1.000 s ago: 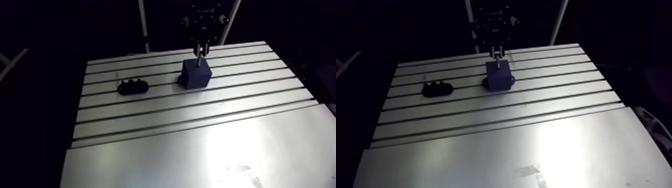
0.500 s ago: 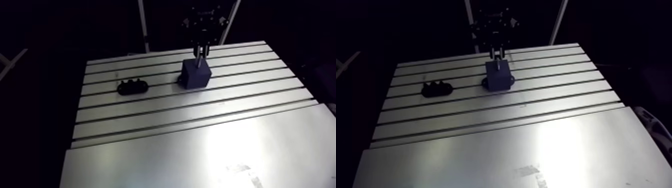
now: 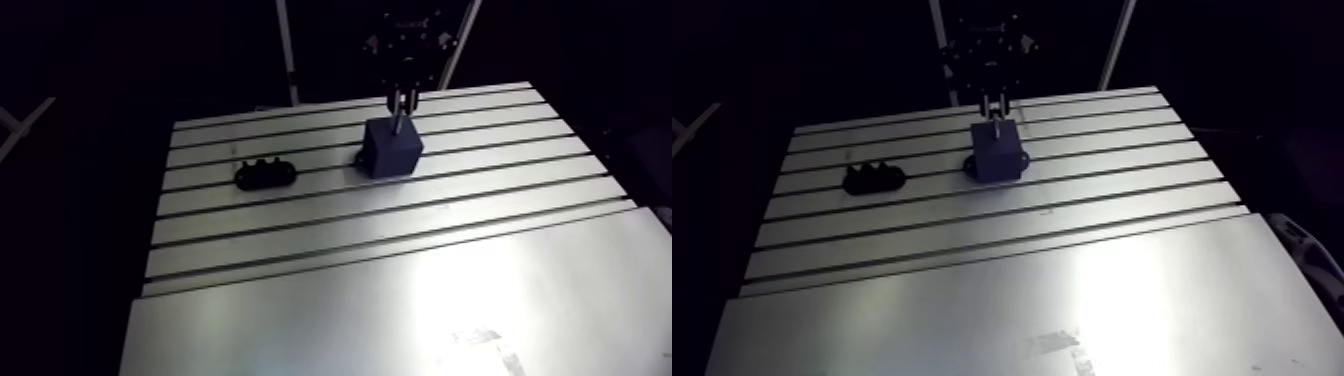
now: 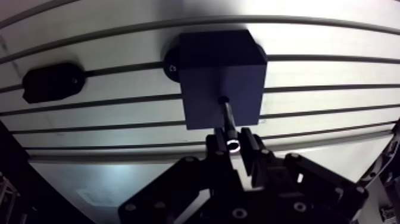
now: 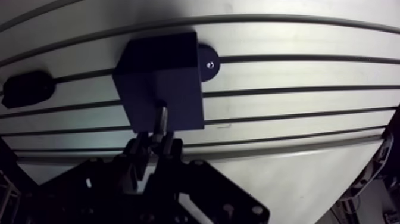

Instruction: Pick up the M10 bolt and insert it into the hole until fully seated.

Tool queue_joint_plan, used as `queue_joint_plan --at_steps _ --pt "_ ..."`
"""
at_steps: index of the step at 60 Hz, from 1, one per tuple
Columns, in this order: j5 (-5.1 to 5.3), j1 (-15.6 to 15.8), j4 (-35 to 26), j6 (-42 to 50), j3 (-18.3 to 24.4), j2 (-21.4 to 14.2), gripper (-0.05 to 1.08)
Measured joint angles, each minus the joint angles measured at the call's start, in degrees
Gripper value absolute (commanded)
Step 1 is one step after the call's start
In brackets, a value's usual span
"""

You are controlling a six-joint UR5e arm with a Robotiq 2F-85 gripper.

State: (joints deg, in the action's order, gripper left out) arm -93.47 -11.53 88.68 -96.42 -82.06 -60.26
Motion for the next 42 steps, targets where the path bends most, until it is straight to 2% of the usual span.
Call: queue_joint_plan --at_steps 42 --pt "-0.01 0.0 0.2 0.0 0.0 0.0 1.08"
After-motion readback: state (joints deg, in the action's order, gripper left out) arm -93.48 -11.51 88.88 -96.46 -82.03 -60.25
